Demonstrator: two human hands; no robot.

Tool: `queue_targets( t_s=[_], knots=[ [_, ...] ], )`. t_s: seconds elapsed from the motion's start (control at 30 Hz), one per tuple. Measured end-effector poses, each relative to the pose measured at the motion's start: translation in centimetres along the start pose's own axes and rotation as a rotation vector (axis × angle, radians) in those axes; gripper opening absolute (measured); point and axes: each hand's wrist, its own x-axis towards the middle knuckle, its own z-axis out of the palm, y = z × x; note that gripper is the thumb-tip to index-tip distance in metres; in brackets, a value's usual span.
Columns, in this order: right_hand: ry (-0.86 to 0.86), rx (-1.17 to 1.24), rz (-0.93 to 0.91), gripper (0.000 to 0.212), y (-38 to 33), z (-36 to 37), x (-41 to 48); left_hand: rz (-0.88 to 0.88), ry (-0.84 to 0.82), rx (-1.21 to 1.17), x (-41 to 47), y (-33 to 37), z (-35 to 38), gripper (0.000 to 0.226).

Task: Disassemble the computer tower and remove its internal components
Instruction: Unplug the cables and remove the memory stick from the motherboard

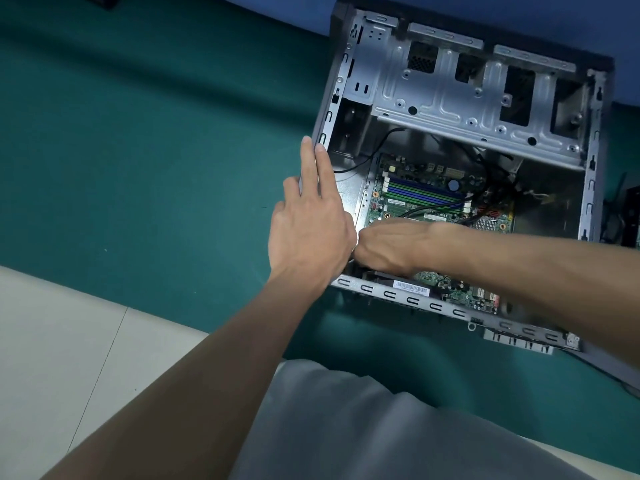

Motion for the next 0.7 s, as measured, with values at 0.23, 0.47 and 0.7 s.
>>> queue_targets(
  t_s=[0.23, 0.47, 0.7],
  knots=[
    [0.048, -0.027, -0.021, 0.044, 0.1, -0.1, 1.1, -0.006, 0.005, -0.003, 0.0, -0.1, 0.1, 0.079],
    [0.027, 0.043, -0.013, 0.033, 0.5, -0.7, 1.1, -0.011, 0.005, -0.014, 0.1, 0.0, 0.1, 0.078],
    [0.094, -0.122, -0.02, 0.033, 0.8, 1.0, 1.2, -0.013, -0.005, -0.008, 0.1, 0.0, 0.0, 0.079]
  ],
)
